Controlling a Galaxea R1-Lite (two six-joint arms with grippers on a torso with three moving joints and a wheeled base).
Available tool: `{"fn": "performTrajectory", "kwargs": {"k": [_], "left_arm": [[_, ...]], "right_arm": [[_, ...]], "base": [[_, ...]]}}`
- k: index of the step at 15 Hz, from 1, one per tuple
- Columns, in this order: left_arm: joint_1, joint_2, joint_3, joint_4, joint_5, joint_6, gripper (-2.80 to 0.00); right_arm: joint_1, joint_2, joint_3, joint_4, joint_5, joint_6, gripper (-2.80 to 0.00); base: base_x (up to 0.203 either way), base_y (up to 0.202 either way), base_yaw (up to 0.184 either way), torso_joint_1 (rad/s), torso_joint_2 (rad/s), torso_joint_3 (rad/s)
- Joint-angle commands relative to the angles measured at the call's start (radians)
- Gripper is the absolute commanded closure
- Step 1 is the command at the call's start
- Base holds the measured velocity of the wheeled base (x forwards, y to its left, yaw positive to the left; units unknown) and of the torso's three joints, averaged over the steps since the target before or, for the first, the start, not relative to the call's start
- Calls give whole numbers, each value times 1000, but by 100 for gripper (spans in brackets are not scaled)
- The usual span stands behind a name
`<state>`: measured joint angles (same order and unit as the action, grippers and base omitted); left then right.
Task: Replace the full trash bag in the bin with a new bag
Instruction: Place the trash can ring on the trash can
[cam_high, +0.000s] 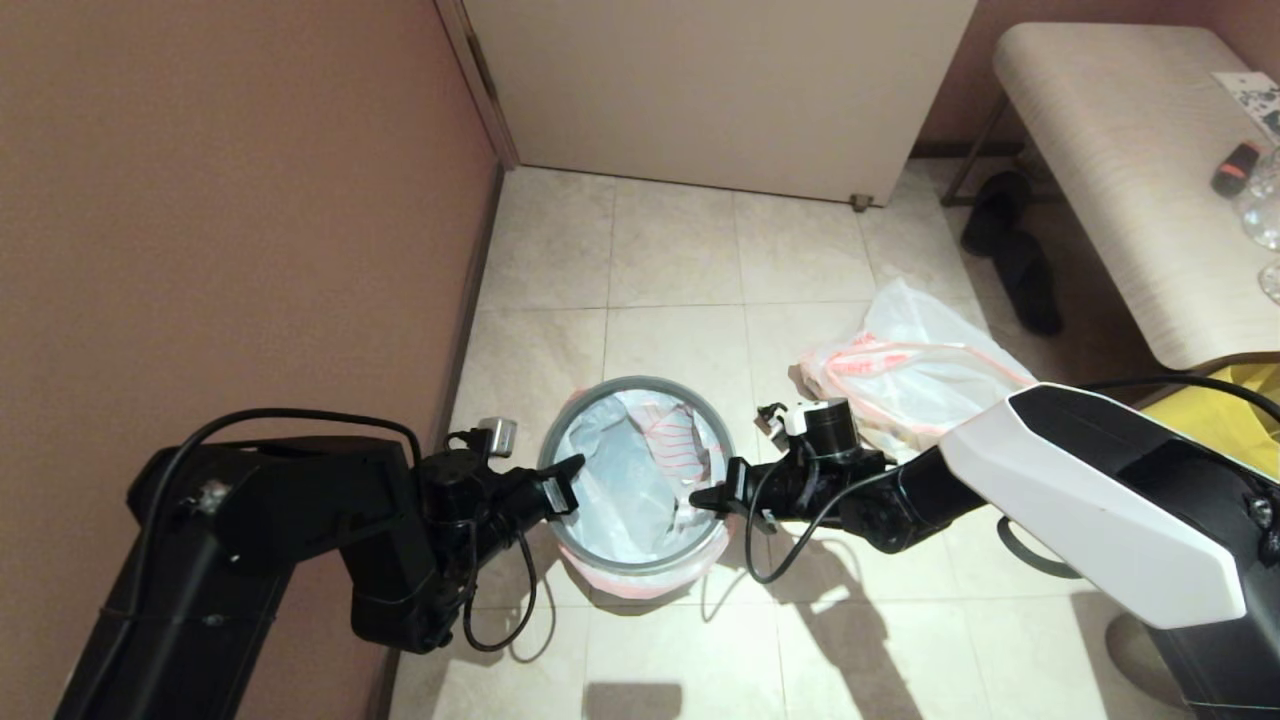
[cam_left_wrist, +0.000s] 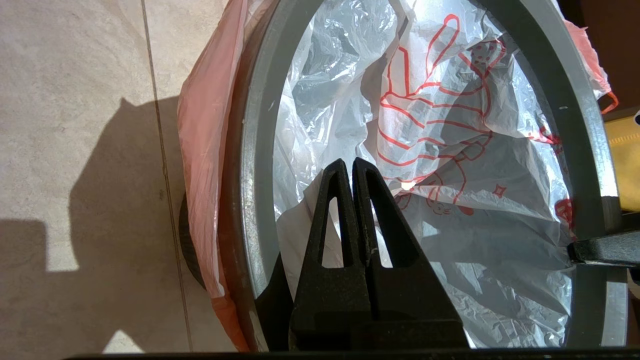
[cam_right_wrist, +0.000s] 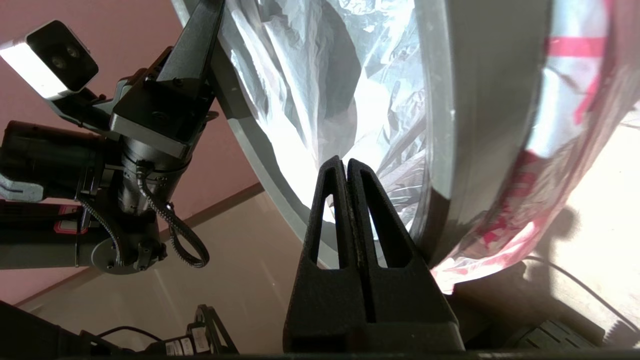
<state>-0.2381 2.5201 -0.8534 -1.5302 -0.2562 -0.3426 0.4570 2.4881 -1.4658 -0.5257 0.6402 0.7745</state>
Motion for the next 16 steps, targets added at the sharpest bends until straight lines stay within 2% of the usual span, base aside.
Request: {"fn": "performTrajectory", "kwargs": {"k": [1,6,10,14,16], "left_arm": [[0,19,-1,-40,0,-1,0],[-7,-15,7,-40,-4,-8,0],[-18,-161,65,-40,-11,-12,0],[-59,-515,187,-40,-3,-17,0],[-105,-712,270,-12,5,-14,0]], "right_arm": [[0,0,-1,-3,4,5,0],[4,-32,38,-87,6,5,0],[-11,-89,112,-89,3,8,0],[-5,-361,232,-80,-22,8,0],[-4,-536,286,-17,-60,-1,0]], "base": [[0,0,0,0,0,0],[0,0,0,0,0,0],[0,0,0,0,0,0],[0,0,0,0,0,0],[0,0,0,0,0,0]]}}
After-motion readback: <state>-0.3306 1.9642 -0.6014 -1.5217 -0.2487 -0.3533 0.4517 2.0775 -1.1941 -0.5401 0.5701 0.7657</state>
